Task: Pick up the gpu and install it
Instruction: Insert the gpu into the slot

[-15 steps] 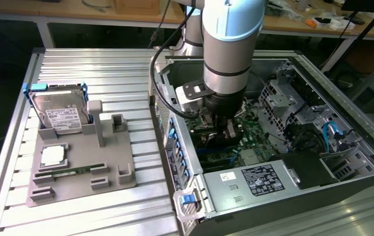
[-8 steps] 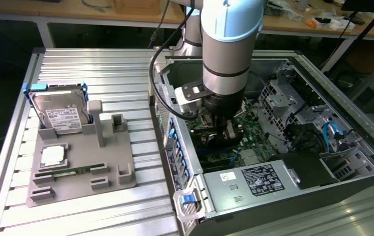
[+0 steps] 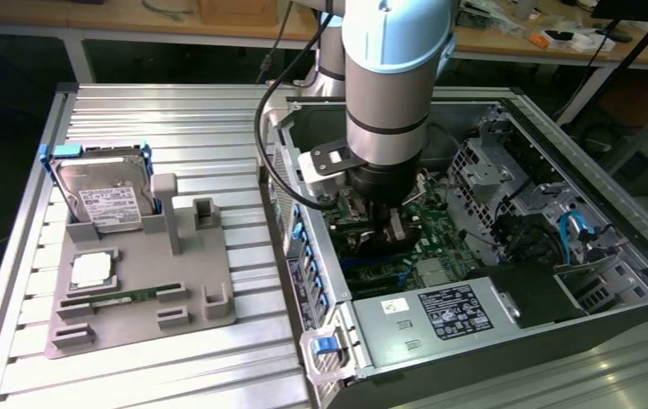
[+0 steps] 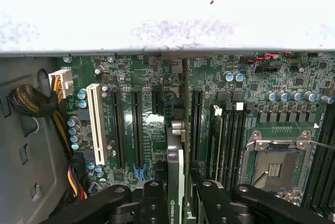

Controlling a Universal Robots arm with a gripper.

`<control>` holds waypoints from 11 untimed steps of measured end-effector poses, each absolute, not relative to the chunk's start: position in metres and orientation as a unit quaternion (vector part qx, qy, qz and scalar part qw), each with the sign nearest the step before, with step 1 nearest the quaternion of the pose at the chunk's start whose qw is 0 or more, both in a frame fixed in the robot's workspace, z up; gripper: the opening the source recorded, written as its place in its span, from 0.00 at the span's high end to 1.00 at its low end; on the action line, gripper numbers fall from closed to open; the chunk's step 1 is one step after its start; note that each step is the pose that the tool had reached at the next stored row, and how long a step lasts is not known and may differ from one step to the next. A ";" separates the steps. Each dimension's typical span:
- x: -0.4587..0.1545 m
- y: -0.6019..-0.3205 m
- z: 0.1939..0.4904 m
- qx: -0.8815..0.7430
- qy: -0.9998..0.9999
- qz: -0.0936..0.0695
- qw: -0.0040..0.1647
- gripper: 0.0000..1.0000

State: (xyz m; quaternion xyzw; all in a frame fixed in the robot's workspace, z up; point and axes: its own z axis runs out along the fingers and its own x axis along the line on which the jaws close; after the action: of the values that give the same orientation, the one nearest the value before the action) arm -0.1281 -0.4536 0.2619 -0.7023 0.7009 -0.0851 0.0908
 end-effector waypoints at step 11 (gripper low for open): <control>-0.128 -0.454 0.261 -0.702 0.701 -0.085 0.091 0.73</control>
State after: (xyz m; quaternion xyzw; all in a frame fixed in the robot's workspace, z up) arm -0.1283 -0.4536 0.2610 -0.7023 0.7009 -0.0851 0.0908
